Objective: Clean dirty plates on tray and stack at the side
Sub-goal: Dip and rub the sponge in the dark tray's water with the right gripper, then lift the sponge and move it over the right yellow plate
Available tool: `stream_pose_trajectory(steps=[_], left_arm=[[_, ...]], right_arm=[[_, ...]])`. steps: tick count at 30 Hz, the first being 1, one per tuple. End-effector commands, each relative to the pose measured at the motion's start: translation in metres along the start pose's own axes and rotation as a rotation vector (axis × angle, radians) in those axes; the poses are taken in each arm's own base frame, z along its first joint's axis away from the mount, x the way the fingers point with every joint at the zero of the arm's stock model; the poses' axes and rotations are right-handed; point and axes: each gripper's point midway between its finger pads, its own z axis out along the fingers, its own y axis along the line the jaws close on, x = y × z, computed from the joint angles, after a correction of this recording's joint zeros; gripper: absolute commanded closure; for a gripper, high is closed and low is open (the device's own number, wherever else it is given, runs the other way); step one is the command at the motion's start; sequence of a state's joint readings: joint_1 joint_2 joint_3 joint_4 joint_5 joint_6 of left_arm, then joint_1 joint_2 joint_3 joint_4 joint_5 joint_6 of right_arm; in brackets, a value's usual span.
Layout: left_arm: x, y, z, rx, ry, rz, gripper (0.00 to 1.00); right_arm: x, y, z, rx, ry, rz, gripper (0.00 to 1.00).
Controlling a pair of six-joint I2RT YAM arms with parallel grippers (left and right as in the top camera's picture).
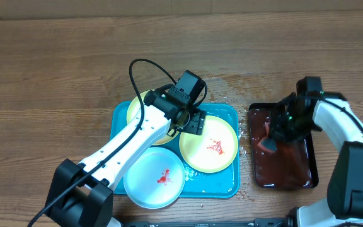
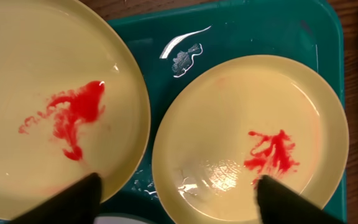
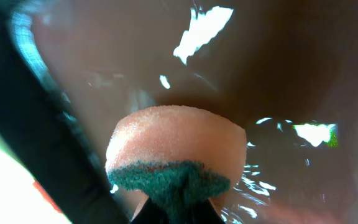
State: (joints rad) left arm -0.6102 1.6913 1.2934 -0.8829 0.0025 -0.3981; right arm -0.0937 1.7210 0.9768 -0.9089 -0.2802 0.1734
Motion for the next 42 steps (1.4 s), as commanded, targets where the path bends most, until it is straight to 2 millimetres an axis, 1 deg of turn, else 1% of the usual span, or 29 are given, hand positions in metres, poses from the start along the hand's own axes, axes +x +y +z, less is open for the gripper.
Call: stream_pose_trajectory(steps=[1,2,4,5,6,7,8,9,10,11,12,13,14,15,17,18,19,20,21,22,23,26,28,29,32,35,36,40,42], left_arm=[[-0.005,-0.003,-0.003,-0.002,-0.018,0.022,0.25],[-0.005,-0.003,-0.003,-0.002,-0.015,0.022,0.0],[-0.003,-0.004,-0.003,0.006,-0.008,0.023,0.0],[-0.002,-0.005,-0.003,0.014,-0.002,0.03,0.28],[-0.002,-0.006,-0.003,0.021,0.001,0.048,0.72],[-0.001,-0.007,-0.004,0.024,0.003,0.049,0.91],[0.0,-0.008,-0.004,0.032,0.007,0.049,0.88],[0.001,-0.01,-0.004,0.045,0.013,0.049,0.58],[0.003,-0.012,-0.004,0.057,0.023,0.049,0.45],[0.005,-0.014,-0.004,0.067,0.033,0.058,0.41],[0.007,-0.015,-0.004,0.075,0.042,0.074,0.5],[0.009,-0.015,-0.004,0.08,0.049,0.086,0.9],[0.01,-0.016,-0.004,0.084,0.055,0.088,0.96],[0.011,-0.016,-0.004,0.087,0.06,0.088,0.96],[0.014,-0.015,-0.005,0.085,0.071,0.088,0.8],[0.016,-0.014,-0.005,0.082,0.079,0.087,0.82],[0.017,-0.014,-0.005,0.081,0.082,0.087,0.95],[0.017,-0.014,-0.005,0.079,0.083,0.087,0.96],[0.017,-0.014,-0.005,0.079,0.083,0.087,0.85],[0.017,-0.014,-0.005,0.079,0.084,0.086,0.6],[0.017,-0.013,-0.005,0.079,0.083,0.085,0.49],[0.015,-0.014,-0.005,0.083,0.076,0.086,0.51],[0.016,-0.016,-0.005,0.087,0.079,0.09,0.74],[0.018,-0.016,-0.005,0.085,0.084,0.098,0.8],[0.022,-0.019,-0.004,0.103,0.098,0.159,0.64],[0.033,-0.018,0.003,0.113,0.13,0.155,0.7],[0.038,-0.019,0.006,0.13,0.145,0.153,0.67],[0.052,-0.018,0.02,0.152,0.174,0.137,0.44],[0.059,-0.016,0.028,0.153,0.185,0.103,0.53]], right_arm=[[0.017,-0.012,0.025,0.012,0.052,0.054,0.96],[0.02,-0.013,0.029,0.011,0.062,0.056,0.96],[0.023,-0.014,0.034,0.004,0.071,0.035,0.96],[0.023,-0.013,0.033,0.0,0.072,0.023,0.96],[0.022,-0.012,0.032,-0.005,0.068,0.014,0.96],[0.02,-0.011,0.03,-0.006,0.062,0.013,0.96],[0.019,-0.01,0.028,-0.007,0.059,0.009,0.96],[0.018,-0.008,0.025,-0.011,0.056,-0.001,0.96],[0.016,-0.006,0.02,-0.015,0.052,-0.003,0.96],[0.014,-0.003,0.015,-0.018,0.044,-0.006,0.96],[0.011,-0.001,0.009,-0.02,0.036,-0.011,0.96],[0.007,0.003,0.0,-0.023,0.022,-0.02,0.96],[0.004,0.007,-0.009,-0.027,0.007,-0.03,0.96],[0.0,0.011,-0.019,-0.032,-0.01,-0.042,0.96],[-0.007,0.021,-0.042,-0.047,-0.048,-0.065,0.96],[-0.01,0.026,-0.054,-0.052,-0.069,-0.072,0.96],[-0.012,0.03,-0.065,-0.056,-0.089,-0.078,0.96],[-0.014,0.035,-0.08,-0.062,-0.112,-0.082,0.96],[-0.013,0.038,-0.088,-0.064,-0.123,-0.083,0.96],[-0.012,0.039,-0.095,-0.065,-0.129,-0.085,0.96],[-0.01,0.041,-0.101,-0.066,-0.135,-0.084,0.96],[-0.005,0.039,-0.113,-0.049,-0.16,-0.065,0.96],[-0.002,0.029,-0.117,0.007,-0.173,-0.032,0.96],[0.0,0.024,-0.118,0.033,-0.171,-0.015,0.96],[0.008,0.019,-0.116,0.053,-0.142,0.001,0.96],[0.01,0.019,-0.115,0.057,-0.132,-0.002,0.96],[0.01,0.019,-0.115,0.057,-0.132,-0.002,0.96],[0.01,0.019,-0.115,0.054,-0.131,-0.022,0.96],[0.01,0.019,-0.115,0.055,-0.13,-0.023,0.96]])
